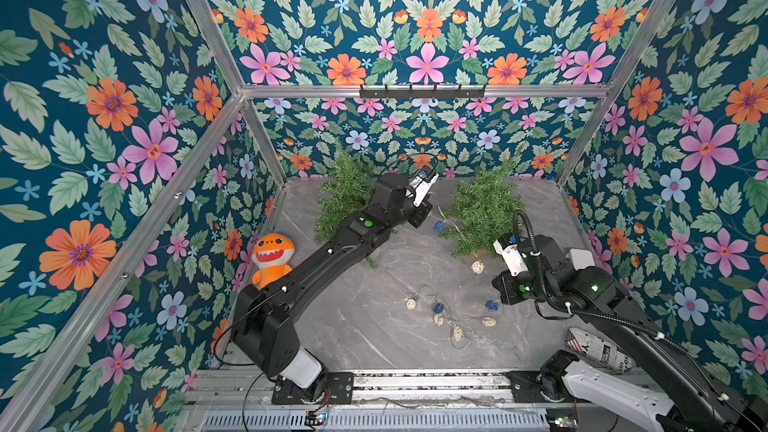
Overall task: Wrap string light around the christmas tree
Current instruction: Wrap the light string around the Christmas tree.
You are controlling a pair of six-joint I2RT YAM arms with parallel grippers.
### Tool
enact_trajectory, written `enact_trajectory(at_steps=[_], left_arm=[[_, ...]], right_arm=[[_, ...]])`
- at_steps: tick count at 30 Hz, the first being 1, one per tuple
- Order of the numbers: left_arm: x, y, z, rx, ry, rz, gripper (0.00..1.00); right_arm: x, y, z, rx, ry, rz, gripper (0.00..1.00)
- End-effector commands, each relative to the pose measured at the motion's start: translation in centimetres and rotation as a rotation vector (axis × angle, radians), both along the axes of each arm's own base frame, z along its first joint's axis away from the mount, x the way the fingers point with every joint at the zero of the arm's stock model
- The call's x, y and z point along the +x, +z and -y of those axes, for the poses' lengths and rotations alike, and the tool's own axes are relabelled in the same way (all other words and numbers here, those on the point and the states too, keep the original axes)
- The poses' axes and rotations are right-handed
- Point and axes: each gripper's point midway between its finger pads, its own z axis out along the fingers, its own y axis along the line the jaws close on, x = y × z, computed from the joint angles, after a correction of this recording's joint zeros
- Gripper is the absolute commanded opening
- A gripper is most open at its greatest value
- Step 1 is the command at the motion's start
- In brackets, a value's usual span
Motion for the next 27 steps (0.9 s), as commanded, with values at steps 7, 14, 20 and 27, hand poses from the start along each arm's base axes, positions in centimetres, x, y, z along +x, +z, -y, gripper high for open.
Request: enact_trajectory(at_steps=[7, 14, 20, 27], left_arm=[[4.8, -2.1, 3.6, 0.034, -0.053, 0.054, 0.00], [7.9, -3.8, 7.0, 0.029, -0.117, 0.053, 0.00], [8.8, -4.8, 9.4, -0.007, -0.199, 0.042, 0.00], [8.1, -5.7, 10.8, -0.070, -0.246, -0.011, 0.00]], right_arm=[[1.7, -0.4, -3.2, 0.128, 0.021, -0.005, 0.00], [2.8, -0.8, -3.1, 0.112, 0.002, 0.019, 0.00], [3.8, -1.5, -2.1, 0.135, -0.064, 0.017, 0.00], [4.4, -2.3, -1.1, 0.136, -0.116, 0.021, 0.00]])
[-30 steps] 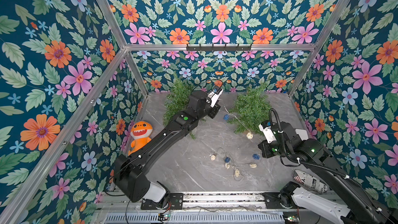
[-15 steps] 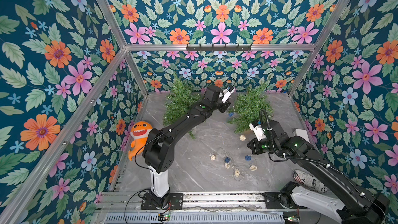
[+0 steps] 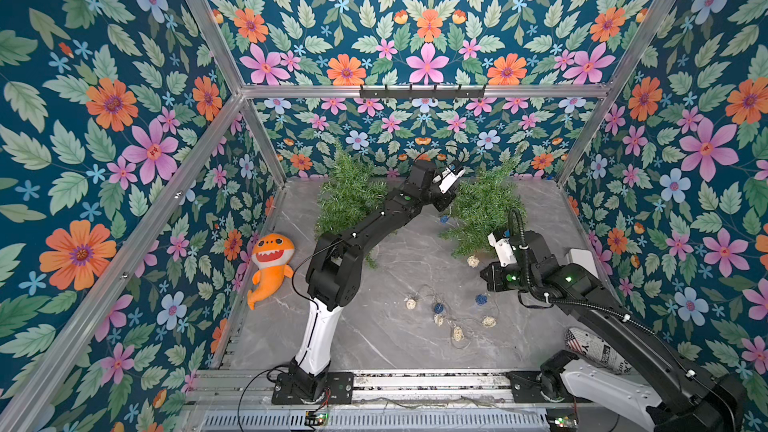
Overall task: Wrap string light around the christmas tree
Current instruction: Wrap the light string around the Christmas tree.
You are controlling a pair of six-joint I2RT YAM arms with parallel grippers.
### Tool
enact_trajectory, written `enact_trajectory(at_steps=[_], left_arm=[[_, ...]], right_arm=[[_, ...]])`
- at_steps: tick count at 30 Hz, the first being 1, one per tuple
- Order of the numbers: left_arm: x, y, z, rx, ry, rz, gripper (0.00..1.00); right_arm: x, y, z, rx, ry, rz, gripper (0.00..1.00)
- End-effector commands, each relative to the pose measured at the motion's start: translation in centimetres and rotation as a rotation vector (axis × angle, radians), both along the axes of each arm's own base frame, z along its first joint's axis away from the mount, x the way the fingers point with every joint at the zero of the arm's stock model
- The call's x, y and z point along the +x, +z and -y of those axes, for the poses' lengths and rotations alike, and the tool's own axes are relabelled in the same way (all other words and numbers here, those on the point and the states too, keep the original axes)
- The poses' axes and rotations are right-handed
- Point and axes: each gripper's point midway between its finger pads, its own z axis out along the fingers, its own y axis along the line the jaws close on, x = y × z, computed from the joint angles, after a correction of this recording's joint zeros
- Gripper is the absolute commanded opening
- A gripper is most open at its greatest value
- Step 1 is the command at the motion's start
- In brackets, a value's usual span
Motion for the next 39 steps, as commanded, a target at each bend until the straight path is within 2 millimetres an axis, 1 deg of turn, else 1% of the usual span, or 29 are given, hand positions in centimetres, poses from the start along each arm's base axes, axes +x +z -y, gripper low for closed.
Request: enact_trajectory(at_steps=[1, 5, 8, 9, 12, 16, 19, 21, 24, 26, 28, 30, 33, 34, 35, 37, 39], left_arm=[[-0.9, 0.5, 1.3, -0.074, -0.061, -0.029, 0.00], [-1.6, -1.9, 2.1, -0.060, -0.087, -0.079, 0.00], [-1.5, -2.1, 2.3, -0.066, -0.089, -0.085, 0.00], [-1.5, -2.1, 2.4, -0.069, -0.094, -0.087, 0.00], [-1.3, -2.1, 2.8, -0.076, -0.101, -0.101, 0.00], [-1.2, -2.8, 2.8, -0.069, -0.107, -0.112, 0.00], [-1.3, -2.2, 2.9, -0.085, -0.120, -0.114, 0.00], [-1.2, -1.0, 2.8, -0.122, -0.118, -0.114, 0.00], [-1.0, 1.2, 2.8, -0.171, -0.110, -0.087, 0.00], [-1.0, 2.3, 2.7, -0.186, -0.105, -0.066, 0.00], [-1.0, 2.6, 2.7, -0.190, -0.105, -0.062, 0.00], [-1.4, 1.4, 3.2, -0.188, -0.117, -0.096, 0.00], [-2.2, -1.5, 4.2, -0.159, -0.135, -0.149, 0.00], [-2.4, -2.2, 4.5, -0.151, -0.138, -0.159, 0.00], [-2.6, -2.7, 4.7, -0.145, -0.143, -0.169, 0.00], [-2.7, -3.2, 5.0, -0.139, -0.142, -0.177, 0.00], [-2.4, -3.5, 4.8, -0.127, -0.126, -0.178, 0.00]], right_arm=[[0.7, 0.2, 0.2, 0.010, -0.027, 0.023, 0.00], [1.1, -0.2, 1.4, -0.018, -0.086, 0.023, 0.00], [1.6, 0.1, 3.2, -0.071, -0.175, 0.059, 0.00], [1.7, 0.3, 3.4, -0.069, -0.189, 0.070, 0.00], [1.7, 1.1, 2.8, -0.009, -0.185, 0.093, 0.00], [1.8, 0.6, 3.0, -0.004, -0.207, 0.085, 0.00], [2.2, 0.5, 3.6, -0.001, -0.261, 0.103, 0.00], [2.5, 0.2, 3.5, 0.017, -0.278, 0.114, 0.00], [2.6, -1.0, 3.3, 0.027, -0.288, 0.080, 0.00], [2.6, -1.3, 3.3, 0.029, -0.294, 0.073, 0.00], [2.4, -1.4, 3.5, 0.024, -0.302, 0.072, 0.00], [2.4, -1.2, 3.8, 0.018, -0.311, 0.082, 0.00], [2.4, -1.2, 3.9, 0.011, -0.314, 0.084, 0.00], [2.4, -1.2, 3.9, 0.012, -0.313, 0.085, 0.00], [2.4, -1.2, 3.8, 0.014, -0.310, 0.084, 0.00], [2.4, -1.3, 3.8, 0.016, -0.305, 0.083, 0.00], [2.4, -1.4, 3.7, 0.015, -0.303, 0.082, 0.00]])
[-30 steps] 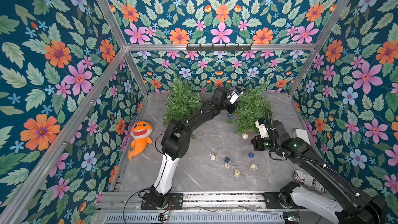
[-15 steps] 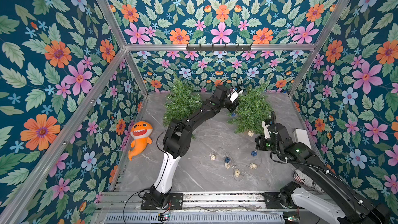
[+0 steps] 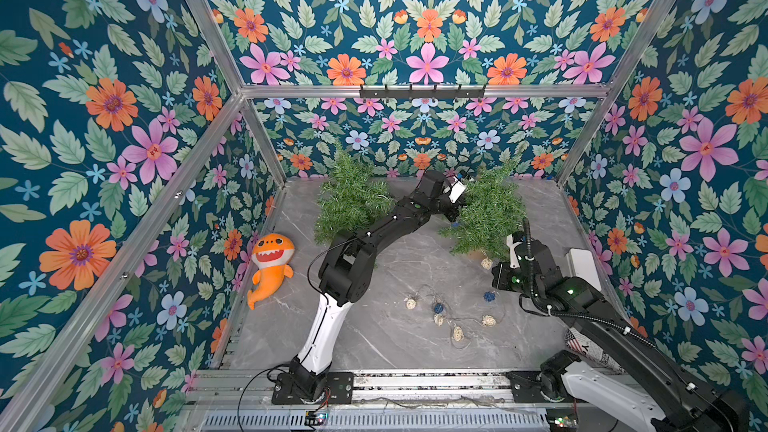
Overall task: Wrap string light around the christmas tree
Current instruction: Wrap the light string around the Christmas tree.
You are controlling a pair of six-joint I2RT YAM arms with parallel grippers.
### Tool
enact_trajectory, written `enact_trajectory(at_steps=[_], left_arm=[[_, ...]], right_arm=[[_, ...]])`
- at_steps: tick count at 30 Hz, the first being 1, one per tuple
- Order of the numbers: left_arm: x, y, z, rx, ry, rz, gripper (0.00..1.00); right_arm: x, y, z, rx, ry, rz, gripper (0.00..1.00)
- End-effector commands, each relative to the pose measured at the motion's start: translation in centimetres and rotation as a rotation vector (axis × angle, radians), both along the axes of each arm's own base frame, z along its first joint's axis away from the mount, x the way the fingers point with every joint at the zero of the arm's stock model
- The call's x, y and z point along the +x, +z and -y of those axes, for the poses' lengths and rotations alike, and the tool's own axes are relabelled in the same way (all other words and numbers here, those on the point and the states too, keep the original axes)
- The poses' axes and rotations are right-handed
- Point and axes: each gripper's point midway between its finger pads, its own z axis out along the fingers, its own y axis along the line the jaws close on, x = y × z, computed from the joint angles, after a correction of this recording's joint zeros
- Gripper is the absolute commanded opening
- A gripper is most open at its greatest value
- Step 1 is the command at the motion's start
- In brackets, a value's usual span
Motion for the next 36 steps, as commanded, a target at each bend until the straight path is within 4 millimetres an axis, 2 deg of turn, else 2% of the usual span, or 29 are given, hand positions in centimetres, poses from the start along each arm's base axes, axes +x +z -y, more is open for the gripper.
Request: enact_trajectory(at_steps=[1, 5, 13, 18, 21, 26, 30, 36], left_arm=[[0.1, 0.5, 0.0, 0.003, 0.000, 0.010, 0.01], [0.5, 0.9, -0.9, 0.015, 0.020, 0.016, 0.07], [0.6, 3.0, -2.7, -0.016, 0.058, 0.022, 0.21], [0.8, 2.8, -3.3, -0.023, 0.062, 0.021, 0.28], [0.6, 2.9, -3.1, -0.028, 0.053, 0.015, 0.32], [0.5, 3.1, -3.4, -0.031, 0.058, 0.015, 0.43], [0.4, 3.3, -3.5, -0.033, 0.058, 0.014, 0.47], [0.2, 3.5, -3.6, -0.032, 0.057, 0.017, 0.52]], right_arm=[[0.4, 0.4, -0.1, 0.004, -0.004, 0.024, 0.00], [0.6, 0.9, 0.1, -0.013, 0.005, 0.036, 0.00], [0.6, 1.4, 1.3, -0.024, 0.014, 0.028, 0.00], [0.8, 1.5, 1.4, -0.029, 0.020, 0.028, 0.00], [0.9, 2.3, 1.4, -0.015, 0.016, 0.047, 0.00], [0.6, 4.5, 0.9, 0.015, 0.051, 0.071, 0.00], [0.5, 5.8, 0.7, 0.013, 0.069, 0.084, 0.00], [1.6, 7.1, 1.2, 0.008, 0.064, 0.101, 0.00]])
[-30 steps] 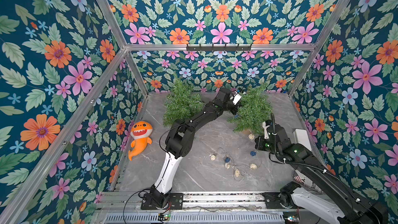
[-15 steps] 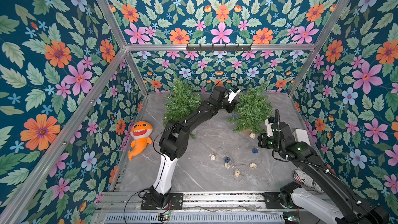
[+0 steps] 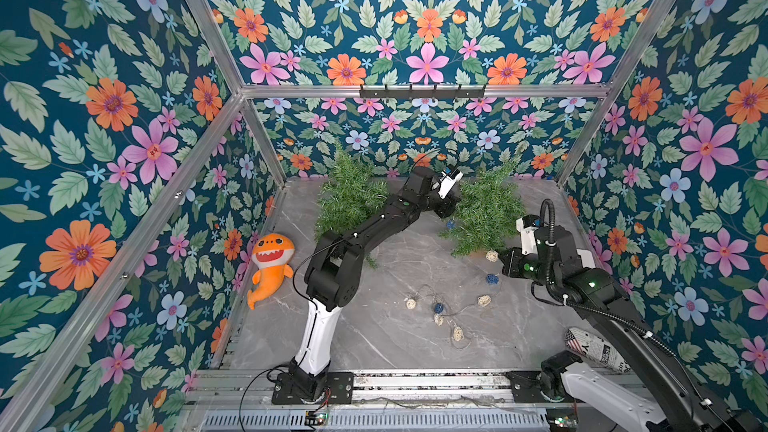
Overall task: Wrap string light around the christmas tree
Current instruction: Wrap the light string around the Christmas tree.
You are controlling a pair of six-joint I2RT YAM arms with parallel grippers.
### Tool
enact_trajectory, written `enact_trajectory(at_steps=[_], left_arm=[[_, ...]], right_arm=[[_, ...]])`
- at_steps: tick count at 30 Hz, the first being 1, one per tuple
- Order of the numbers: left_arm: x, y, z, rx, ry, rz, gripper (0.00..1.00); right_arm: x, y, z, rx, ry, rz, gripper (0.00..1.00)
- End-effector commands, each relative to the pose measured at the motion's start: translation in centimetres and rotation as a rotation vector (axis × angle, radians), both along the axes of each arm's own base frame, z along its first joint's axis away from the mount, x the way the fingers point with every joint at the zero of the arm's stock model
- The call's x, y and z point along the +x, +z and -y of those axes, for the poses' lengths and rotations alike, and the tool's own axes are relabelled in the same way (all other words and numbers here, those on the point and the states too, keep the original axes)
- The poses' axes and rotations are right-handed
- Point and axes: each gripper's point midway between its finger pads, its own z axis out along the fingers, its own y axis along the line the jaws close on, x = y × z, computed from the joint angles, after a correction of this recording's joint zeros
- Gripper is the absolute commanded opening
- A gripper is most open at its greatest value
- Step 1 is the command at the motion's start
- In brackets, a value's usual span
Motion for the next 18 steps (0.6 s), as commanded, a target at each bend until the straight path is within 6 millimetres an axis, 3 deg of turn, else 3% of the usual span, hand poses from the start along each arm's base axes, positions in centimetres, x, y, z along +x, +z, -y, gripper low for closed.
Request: enact_trajectory(at_steps=[1, 3, 9, 16, 18], left_arm=[[-0.1, 1.0, 0.2, -0.023, -0.016, 0.019, 0.53], [-0.1, 0.8, 0.2, -0.021, -0.017, 0.016, 0.55], [0.2, 0.3, 0.1, -0.021, 0.000, 0.002, 0.71], [0.5, 1.3, -0.6, -0.013, 0.045, 0.021, 0.86], [0.5, 1.7, -0.7, -0.015, 0.050, 0.026, 0.86]], right_arm=[[0.3, 0.6, -0.1, -0.012, 0.021, 0.012, 0.00], [0.7, 0.1, 0.2, -0.028, 0.013, 0.005, 0.00], [1.4, -5.4, 1.3, 0.029, -0.034, -0.101, 0.00], [1.6, -5.4, 1.6, 0.023, -0.041, -0.088, 0.00], [1.7, -5.3, 1.6, 0.021, -0.039, -0.088, 0.00]])
